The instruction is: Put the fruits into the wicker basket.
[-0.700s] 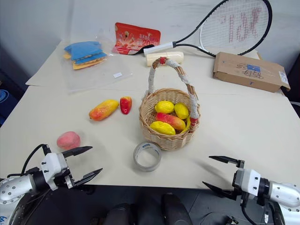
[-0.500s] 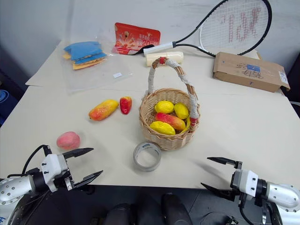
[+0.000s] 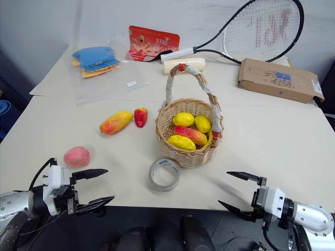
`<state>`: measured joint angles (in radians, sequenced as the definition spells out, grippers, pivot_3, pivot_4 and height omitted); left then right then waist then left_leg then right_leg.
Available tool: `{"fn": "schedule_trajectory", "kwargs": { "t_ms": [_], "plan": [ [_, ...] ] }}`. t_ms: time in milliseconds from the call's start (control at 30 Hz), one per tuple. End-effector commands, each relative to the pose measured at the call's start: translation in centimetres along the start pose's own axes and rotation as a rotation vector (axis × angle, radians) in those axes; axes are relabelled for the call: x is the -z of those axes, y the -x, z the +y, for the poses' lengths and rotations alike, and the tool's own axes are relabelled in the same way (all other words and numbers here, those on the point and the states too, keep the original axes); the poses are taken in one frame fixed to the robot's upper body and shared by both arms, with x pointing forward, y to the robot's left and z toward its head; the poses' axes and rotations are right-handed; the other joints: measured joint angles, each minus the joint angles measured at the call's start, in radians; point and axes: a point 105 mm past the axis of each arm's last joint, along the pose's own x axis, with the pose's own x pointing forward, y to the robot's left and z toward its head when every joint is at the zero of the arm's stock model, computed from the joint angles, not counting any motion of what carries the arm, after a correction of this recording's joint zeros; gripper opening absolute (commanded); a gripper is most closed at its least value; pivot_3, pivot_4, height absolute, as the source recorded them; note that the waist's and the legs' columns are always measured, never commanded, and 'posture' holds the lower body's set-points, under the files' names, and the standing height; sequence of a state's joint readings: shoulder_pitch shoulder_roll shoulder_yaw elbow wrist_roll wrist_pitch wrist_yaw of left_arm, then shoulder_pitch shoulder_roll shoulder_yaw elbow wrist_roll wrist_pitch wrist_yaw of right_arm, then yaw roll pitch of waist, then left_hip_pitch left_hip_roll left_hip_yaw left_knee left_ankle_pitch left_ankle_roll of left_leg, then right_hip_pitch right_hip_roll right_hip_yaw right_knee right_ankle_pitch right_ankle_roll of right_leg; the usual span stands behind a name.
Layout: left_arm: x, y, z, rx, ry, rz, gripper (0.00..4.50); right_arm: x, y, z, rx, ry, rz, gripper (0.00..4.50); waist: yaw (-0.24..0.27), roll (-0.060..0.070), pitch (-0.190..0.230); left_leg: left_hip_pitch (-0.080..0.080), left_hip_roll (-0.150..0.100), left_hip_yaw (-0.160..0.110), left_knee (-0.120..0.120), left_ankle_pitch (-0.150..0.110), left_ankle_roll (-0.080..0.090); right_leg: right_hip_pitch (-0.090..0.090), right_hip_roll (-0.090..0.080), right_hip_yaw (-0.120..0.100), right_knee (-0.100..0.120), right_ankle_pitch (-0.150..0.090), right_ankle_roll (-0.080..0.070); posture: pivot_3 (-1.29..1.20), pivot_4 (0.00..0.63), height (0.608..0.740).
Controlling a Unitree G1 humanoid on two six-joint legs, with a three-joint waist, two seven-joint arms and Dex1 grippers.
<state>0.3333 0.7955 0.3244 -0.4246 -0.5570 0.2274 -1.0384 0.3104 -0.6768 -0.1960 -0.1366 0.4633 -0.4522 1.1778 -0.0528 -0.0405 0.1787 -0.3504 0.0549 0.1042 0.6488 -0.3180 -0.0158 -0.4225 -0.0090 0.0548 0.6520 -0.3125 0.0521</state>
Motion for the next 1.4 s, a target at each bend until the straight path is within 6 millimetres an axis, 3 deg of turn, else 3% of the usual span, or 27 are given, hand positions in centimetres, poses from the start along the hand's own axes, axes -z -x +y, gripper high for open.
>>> {"fn": "schedule_trajectory", "kwargs": {
  "t_ms": [33, 233, 433, 533, 633, 833, 967, 1067, 1100, 1167, 1267, 1400],
  "plan": [
    [-1.4, -0.7, -0.9, 0.105, -0.087, -0.01, 4.5, -1.7, -0.8, 0.4, 0.002, 0.012, -0.09, 4.45, 0.0, 0.0, 0.0, 0.0, 0.0, 0.0, 0.0, 0.0, 0.0, 0.0, 0.0, 0.0, 0.0, 0.0, 0.0, 0.0, 0.15, 0.74],
    [-3.9, -4.0, -2.5, 0.439, -0.312, 0.055, 4.5, -5.6, -1.8, 1.2, 0.009, -0.026, -0.271, 4.45, 0.015, 0.001, -0.001, 0.0, 0.0, 0.0, 0.001, 0.0, 0.0, 0.0, 0.0, 0.0, 0.001, 0.0, 0.0, 0.0, 0.15, 0.74],
    [-4.4, -9.5, -1.5, 0.543, -0.423, 0.092, 4.5, -6.1, -2.4, 1.6, -0.013, -0.041, -0.252, 4.45, 0.025, 0.002, -0.001, 0.0, -0.002, 0.0, 0.003, 0.0, 0.0, 0.002, 0.001, 0.0, 0.001, 0.0, 0.001, 0.0, 0.15, 0.74],
    [-3.4, -10.8, -1.1, 0.585, -0.444, 0.152, 4.5, -6.0, -2.1, 1.4, 0.002, -0.034, -0.227, 4.45, 0.02, 0.002, -0.001, 0.0, -0.002, 0.0, 0.003, 0.0, 0.0, 0.002, 0.002, 0.001, 0.001, 0.001, 0.001, 0.0, 0.15, 0.74],
    [-2.4, -11.3, -1.6, 0.653, -0.465, 0.208, 3.89, -6.0, -1.9, 1.3, 0.02, -0.029, -0.209, 4.5, 0.021, 0.002, -0.001, 0.0, -0.001, 0.0, 0.003, 0.0, 0.0, 0.002, 0.003, 0.001, 0.001, 0.0, 0.001, 0.0, 0.15, 0.74],
    [-2.2, -11.6, -2.0, 0.709, -0.508, 0.239, 2.13, -6.8, -2.3, 1.1, 0.014, -0.039, -0.218, 4.5, 0.022, 0.003, -0.002, 0.0, -0.001, 0.0, 0.004, 0.0, 0.0, 0.002, 0.002, 0.002, 0.002, 0.0, 0.001, 0.0, 0.15, 0.74],
    [-2.4, -10.8, -2.3, 0.736, -0.504, 0.235, 0.91, -7.6, -3.2, 1.2, -0.021, -0.057, -0.247, 4.5, 0.023, 0.003, -0.002, 0.0, -0.001, 0.0, 0.005, 0.0, 0.0, 0.002, 0.003, 0.002, 0.003, 0.0, 0.001, 0.0, 0.15, 0.74],
    [-5.0, -9.0, -2.8, 0.726, -0.486, 0.103, 0.24, -8.2, -4.4, 1.1, -0.08, -0.076, -0.294, 4.5, 0.017, 0.002, -0.002, 0.0, 0.0, 0.0, 0.006, 0.0, 0.0, 0.002, 0.003, 0.001, 0.003, 0.0, 0.001, 0.0, 0.15, 0.74],
    [-6.4, -8.5, -2.3, 0.652, -0.48, 0.04, 0.05, -8.4, -4.8, 0.9, -0.1, -0.081, -0.314, 4.5, 0.014, 0.002, -0.002, 0.0, 0.0, 0.0, 0.006, 0.0, 0.0, 0.002, 0.003, 0.001, 0.004, 0.0, 0.001, 0.0, 0.15, 0.74],
    [-7.9, -7.7, -1.7, 0.556, -0.455, -0.011, 0.01, -8.7, -5.2, 0.7, -0.119, -0.085, -0.335, 4.5, 0.017, 0.003, -0.002, 0.0, 0.001, -0.001, 0.006, 0.0, 0.0, 0.001, 0.003, 0.001, 0.004, 0.0, 0.001, 0.0, 0.15, 0.74],
    [-10.0, -4.1, -0.1, 0.341, -0.251, -0.085, 0.01, -9.6, -6.2, 0.2, -0.153, -0.08, -0.391, 4.5, 0.012, 0.002, -0.001, -0.002, 0.002, -0.002, 0.008, 0.0, 0.0, 0.0, 0.003, 0.0, 0.005, 0.0, 0.001, 0.0, 0.15, 0.74],
    [-9.5, 3.0, 4.2, -0.085, -0.083, -0.085, 0.01, -10.2, -7.1, 0.4, -0.199, -0.092, -0.47, 4.5, 0.004, 0.002, -0.001, -0.001, 0.003, -0.002, 0.007, 0.0, -0.001, -0.001, 0.002, -0.001, 0.006, -0.001, 0.0, 0.0, 0.15, 0.74]
  ]
}}
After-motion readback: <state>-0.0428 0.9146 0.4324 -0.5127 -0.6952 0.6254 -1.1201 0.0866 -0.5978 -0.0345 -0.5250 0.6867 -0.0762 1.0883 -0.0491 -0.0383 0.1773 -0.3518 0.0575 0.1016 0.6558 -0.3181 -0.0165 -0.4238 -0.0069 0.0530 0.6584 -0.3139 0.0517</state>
